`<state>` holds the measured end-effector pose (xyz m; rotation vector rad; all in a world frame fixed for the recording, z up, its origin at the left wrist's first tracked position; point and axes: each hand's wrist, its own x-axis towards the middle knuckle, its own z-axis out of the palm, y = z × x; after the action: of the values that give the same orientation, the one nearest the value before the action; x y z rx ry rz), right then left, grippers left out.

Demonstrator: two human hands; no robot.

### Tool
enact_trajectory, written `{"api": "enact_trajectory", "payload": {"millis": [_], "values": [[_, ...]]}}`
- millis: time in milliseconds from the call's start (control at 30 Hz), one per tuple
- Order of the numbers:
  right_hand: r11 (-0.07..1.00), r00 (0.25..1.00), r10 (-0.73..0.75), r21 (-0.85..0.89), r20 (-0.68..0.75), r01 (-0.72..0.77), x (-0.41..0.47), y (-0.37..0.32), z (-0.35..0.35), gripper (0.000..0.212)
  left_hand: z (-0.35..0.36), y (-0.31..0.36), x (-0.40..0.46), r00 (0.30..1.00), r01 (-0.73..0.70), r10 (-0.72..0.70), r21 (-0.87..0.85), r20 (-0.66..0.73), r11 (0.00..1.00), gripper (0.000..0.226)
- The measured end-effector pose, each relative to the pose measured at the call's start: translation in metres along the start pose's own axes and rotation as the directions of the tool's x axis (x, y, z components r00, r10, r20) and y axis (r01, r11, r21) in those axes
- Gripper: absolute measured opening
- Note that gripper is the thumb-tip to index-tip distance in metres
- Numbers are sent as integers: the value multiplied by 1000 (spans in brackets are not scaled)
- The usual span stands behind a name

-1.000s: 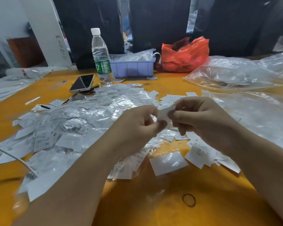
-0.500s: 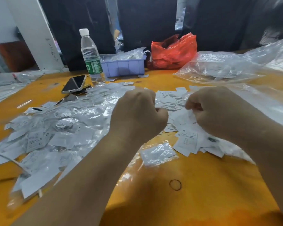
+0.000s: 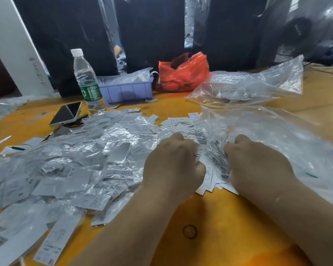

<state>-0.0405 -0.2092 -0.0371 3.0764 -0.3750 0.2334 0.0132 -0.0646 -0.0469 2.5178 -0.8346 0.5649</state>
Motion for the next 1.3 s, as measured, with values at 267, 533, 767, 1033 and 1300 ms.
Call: {"api": "enact_trajectory", "payload": {"millis": [267, 533, 767, 1033, 1300], "values": [[1000, 1000, -3, 20, 3, 3, -4, -6, -2, 27, -3, -7, 2, 998, 65, -65, -34, 0, 997, 26], [997, 982, -1, 75, -187, 15, 6, 1, 7, 19, -7, -10, 3, 996, 88, -88, -67, 4, 994, 24], [997, 993, -33, 70, -109, 41, 5, -3, 11, 22, -7, -11, 1, 995, 96, -92, -108, 45, 990, 28], [978, 903, -31, 175, -429, 117, 4, -1, 11, 27, -8, -10, 1, 990, 135, -126, -146, 65, 980, 26], [853, 840, -91, 394, -534, 343, 6, 2, 11, 21, -6, -9, 1, 987, 154, -138, -241, 84, 958, 43]]}}
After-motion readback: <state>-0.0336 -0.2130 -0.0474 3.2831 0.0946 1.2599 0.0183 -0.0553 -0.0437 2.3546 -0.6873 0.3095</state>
